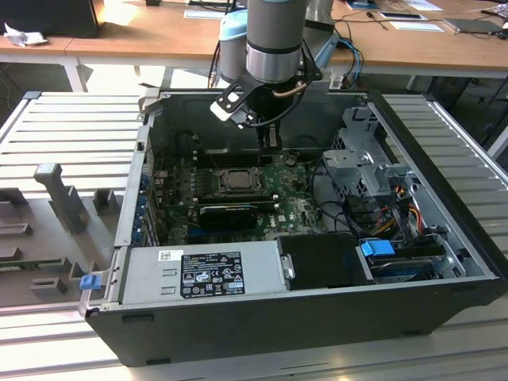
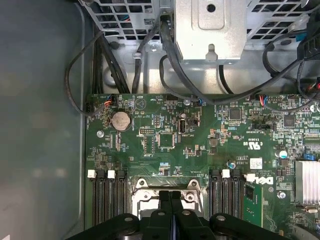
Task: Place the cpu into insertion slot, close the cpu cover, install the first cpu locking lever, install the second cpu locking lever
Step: 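Close the cpu cover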
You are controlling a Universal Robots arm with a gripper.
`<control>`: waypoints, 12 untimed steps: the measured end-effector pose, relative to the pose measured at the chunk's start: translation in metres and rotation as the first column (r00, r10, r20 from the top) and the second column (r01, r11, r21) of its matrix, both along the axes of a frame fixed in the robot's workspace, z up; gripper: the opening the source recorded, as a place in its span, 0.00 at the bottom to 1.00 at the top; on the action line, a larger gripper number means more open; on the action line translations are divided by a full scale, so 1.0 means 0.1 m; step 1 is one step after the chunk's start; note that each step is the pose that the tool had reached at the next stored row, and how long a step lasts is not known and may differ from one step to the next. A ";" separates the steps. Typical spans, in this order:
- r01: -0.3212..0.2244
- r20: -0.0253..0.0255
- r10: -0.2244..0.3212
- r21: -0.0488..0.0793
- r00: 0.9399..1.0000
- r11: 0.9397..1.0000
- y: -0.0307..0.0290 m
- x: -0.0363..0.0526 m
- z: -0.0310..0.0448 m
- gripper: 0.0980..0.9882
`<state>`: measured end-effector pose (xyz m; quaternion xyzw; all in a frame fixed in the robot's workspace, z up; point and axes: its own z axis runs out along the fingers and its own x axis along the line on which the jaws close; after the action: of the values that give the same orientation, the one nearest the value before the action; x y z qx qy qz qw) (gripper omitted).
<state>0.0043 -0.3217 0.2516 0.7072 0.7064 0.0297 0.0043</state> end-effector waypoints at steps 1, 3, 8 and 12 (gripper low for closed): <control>0.000 0.000 0.000 0.000 1.000 1.000 0.000 -0.004 -0.010 0.01; -0.002 0.000 0.002 0.000 1.000 1.000 -0.003 -0.012 -0.051 0.01; -0.037 -0.007 0.037 0.002 0.999 0.999 -0.012 -0.107 -0.138 0.01; -0.044 -0.010 0.044 0.002 0.999 0.999 -0.015 -0.188 -0.187 0.01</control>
<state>-0.0145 -0.3232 0.2329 0.6918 0.7216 0.0269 -0.0007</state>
